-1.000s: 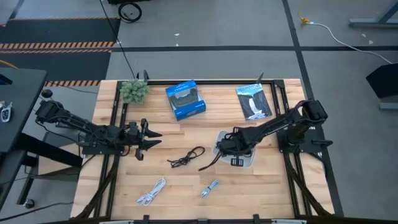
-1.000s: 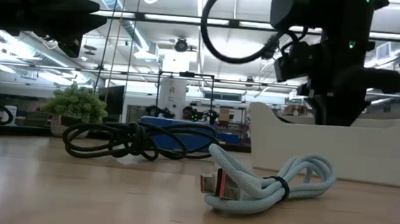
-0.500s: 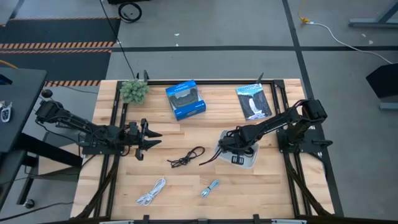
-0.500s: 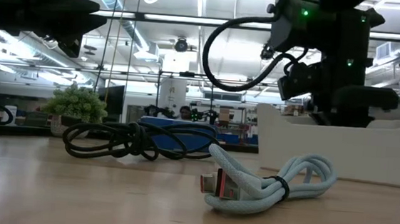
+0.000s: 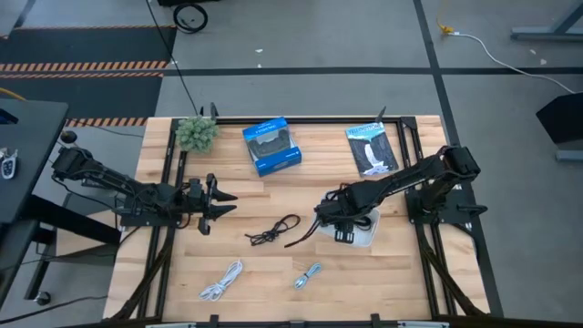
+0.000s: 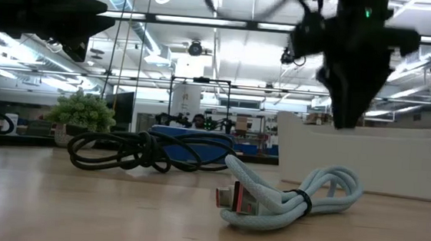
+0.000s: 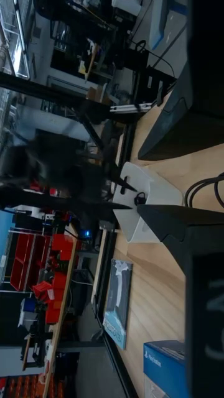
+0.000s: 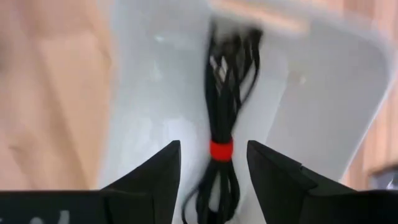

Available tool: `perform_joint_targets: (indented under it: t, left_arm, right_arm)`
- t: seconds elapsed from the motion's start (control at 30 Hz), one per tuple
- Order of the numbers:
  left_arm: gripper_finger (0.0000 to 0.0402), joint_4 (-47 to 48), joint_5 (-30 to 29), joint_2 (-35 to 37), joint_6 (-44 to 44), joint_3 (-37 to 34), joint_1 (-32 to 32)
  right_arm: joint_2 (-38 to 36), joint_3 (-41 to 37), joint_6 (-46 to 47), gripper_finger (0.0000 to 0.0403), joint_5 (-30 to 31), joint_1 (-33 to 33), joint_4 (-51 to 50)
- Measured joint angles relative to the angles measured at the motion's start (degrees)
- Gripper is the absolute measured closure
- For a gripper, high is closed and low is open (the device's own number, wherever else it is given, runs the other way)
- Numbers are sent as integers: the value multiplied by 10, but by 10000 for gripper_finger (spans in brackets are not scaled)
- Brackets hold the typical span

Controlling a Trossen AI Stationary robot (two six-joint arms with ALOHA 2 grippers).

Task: Pick and place USB-C Cables
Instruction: Put the light blue charger cable into the white bin

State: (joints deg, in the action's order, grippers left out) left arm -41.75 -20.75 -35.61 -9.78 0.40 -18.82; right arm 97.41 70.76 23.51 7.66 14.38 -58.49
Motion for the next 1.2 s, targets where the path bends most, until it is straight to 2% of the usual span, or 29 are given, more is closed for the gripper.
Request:
perform_joint_targets:
  t: [0.2, 0.4, 0.57, 0.83, 0.93, 1.2]
  left_arm:
    - [269, 0, 0, 0, 0, 0, 0]
    - [269, 0, 0, 0, 0, 0, 0]
    - [269, -1, 0, 0, 0, 0, 0]
    - [269, 0, 0, 0, 0, 0, 0]
    - [269, 0, 0, 0, 0, 0, 0]
    - [269, 0, 0, 0, 0, 0, 0]
  right_arm:
    - [0, 71, -22, 212, 61, 66, 33]
    - [21, 120, -26, 213, 67, 127, 104]
    - [120, 212, -77, 213, 61, 160, 77]
    - [271, 364, -198, 209, 16, 184, 44]
    - [303, 381, -222, 200, 0, 185, 35]
    - [341, 378, -262, 177, 5, 180, 28]
